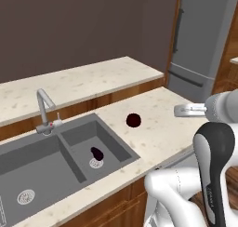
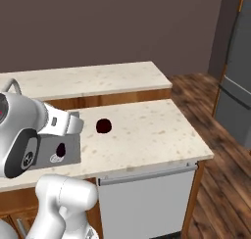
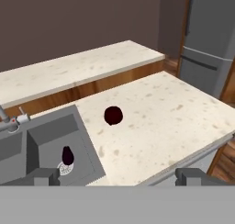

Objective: Clear the mugs and bowl far away from the sink.

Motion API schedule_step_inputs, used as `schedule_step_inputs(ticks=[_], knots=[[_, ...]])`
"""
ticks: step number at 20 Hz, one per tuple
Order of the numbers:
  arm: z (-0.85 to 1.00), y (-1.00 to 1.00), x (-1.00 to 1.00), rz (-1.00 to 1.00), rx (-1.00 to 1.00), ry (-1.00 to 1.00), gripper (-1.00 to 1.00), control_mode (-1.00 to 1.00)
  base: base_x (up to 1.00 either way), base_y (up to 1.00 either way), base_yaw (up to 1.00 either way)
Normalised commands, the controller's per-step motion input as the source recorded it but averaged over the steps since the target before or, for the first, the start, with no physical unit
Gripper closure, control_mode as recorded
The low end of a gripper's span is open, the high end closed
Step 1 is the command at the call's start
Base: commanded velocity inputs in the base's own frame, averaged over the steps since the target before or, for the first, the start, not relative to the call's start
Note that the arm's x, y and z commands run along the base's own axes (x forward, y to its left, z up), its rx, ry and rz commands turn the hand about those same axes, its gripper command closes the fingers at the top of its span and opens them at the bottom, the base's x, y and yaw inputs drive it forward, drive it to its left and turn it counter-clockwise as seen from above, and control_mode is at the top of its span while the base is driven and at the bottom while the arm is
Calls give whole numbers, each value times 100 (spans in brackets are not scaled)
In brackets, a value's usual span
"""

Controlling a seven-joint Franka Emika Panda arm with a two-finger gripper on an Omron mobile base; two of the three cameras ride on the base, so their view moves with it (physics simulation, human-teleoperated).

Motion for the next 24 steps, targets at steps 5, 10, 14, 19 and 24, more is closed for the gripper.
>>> schedule_step_inputs(ticks=[5,10,14,19,24], knots=[[0,0,0,0,0,0,-100,100,62,100,3],[0,0,0,0,0,0,-100,100,91,44,35],[0,0,0,0,0,0,-100,100,79,4,49],[0,0,0,0,0,0,-100,100,49,-7,10],[0,0,0,0,0,0,-100,100,45,-33,0]])
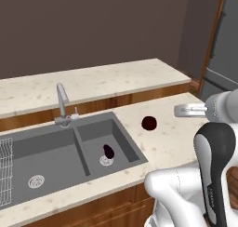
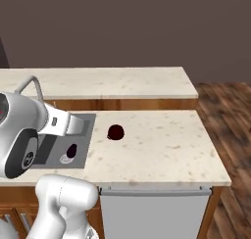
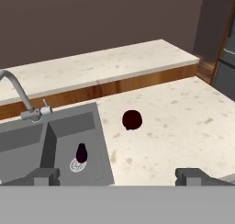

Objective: Clear the mugs and bowl far away from the sink.

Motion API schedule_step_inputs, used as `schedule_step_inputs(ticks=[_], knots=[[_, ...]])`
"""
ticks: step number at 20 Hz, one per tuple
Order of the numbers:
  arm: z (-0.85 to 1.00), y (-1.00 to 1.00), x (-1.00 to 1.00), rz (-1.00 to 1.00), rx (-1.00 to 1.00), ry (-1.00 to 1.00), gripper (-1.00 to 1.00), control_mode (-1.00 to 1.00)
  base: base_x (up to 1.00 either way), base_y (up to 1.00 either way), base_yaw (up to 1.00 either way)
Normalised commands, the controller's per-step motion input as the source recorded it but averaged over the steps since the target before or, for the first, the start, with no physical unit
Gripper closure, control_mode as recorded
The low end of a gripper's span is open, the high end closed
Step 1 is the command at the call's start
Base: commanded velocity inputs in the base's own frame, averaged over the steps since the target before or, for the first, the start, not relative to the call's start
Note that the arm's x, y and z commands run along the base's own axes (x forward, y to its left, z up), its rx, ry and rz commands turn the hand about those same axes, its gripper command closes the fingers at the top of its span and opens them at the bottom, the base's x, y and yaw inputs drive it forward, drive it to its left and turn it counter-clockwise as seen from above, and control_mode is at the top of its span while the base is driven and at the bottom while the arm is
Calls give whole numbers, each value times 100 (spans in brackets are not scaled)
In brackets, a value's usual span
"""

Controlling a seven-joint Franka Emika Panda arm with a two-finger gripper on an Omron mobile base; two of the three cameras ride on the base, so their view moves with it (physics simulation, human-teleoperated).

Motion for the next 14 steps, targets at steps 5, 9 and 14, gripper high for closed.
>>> schedule_step_inputs(ticks=[5,9,14], knots=[[0,0,0,0,0,0,-100,100,68,-18,4],[0,0,0,0,0,0,-100,100,55,-39,19],[0,0,0,0,0,0,-100,100,52,-45,18]])
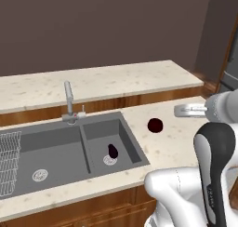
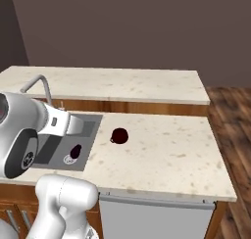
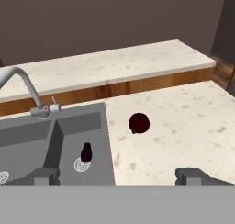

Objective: Clear the mugs and bowl far away from the sink.

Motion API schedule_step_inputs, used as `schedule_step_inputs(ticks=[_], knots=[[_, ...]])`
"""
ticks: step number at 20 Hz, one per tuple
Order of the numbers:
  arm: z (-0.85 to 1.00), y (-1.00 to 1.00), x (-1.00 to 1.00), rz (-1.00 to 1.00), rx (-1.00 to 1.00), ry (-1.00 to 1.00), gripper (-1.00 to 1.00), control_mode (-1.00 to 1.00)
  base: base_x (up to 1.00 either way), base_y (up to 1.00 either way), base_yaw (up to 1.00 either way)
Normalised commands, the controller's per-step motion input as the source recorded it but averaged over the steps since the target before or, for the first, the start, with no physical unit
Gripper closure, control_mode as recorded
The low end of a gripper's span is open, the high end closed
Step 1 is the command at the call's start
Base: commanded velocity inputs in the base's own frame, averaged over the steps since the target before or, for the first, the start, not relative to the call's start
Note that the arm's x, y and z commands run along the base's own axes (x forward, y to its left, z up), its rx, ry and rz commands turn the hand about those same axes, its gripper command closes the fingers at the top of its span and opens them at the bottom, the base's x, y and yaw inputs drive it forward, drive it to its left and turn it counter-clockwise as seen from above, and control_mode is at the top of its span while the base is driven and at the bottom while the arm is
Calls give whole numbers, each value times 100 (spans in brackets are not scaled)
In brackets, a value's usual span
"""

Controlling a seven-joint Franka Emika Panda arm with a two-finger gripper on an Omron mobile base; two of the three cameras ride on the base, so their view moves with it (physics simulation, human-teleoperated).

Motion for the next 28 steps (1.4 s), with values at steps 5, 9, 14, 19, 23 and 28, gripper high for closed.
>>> schedule_step_inputs(ticks=[5,9,14,19,23,28], knots=[[-12,-5,30,-6,0,10,-100,-100,8,-5,0],[-7,1,51,-19,-2,7,-100,-100,0,0,0],[-15,0,34,-6,3,9,-100,-100,0,0,0],[-46,0,21,-6,5,22,-100,-100,0,0,0],[-28,0,29,-7,4,19,-100,-100,0,0,0],[-26,0,32,-12,0,14,-100,-100,0,0,0]])
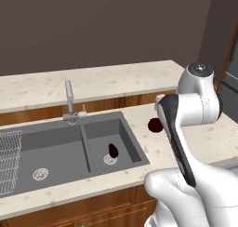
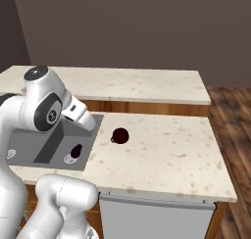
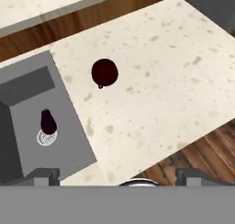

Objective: Clear the mugs and bowl far away from the sink.

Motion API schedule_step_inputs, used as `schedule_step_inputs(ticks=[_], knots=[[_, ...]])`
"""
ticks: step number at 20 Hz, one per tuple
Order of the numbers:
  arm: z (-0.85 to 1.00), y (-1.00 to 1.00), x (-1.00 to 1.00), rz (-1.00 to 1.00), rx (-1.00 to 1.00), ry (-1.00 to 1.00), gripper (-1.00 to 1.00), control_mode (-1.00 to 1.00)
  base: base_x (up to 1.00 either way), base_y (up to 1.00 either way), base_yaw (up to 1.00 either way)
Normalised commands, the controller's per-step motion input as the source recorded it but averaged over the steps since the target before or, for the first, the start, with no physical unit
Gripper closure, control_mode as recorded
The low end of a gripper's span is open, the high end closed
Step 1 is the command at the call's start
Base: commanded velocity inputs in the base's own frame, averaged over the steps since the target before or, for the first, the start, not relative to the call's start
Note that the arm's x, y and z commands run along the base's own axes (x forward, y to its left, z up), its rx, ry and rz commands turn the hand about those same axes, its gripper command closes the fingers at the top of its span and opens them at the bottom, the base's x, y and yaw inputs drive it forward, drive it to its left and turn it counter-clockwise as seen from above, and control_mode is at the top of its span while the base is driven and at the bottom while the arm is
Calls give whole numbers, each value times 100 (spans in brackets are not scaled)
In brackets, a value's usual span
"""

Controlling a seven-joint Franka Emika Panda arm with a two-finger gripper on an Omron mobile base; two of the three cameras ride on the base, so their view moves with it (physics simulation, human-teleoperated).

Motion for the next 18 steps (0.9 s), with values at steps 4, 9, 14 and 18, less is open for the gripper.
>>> schedule_step_inputs(ticks=[4,9,14,18], knots=[[-31,-4,23,-2,0,1,-100,-100,0,0,0],[-29,-4,33,0,4,1,-100,-100,0,0,0],[-24,-12,27,0,3,0,-100,-100,0,0,0],[-43,-11,31,0,0,7,-100,-100,0,0,0]])
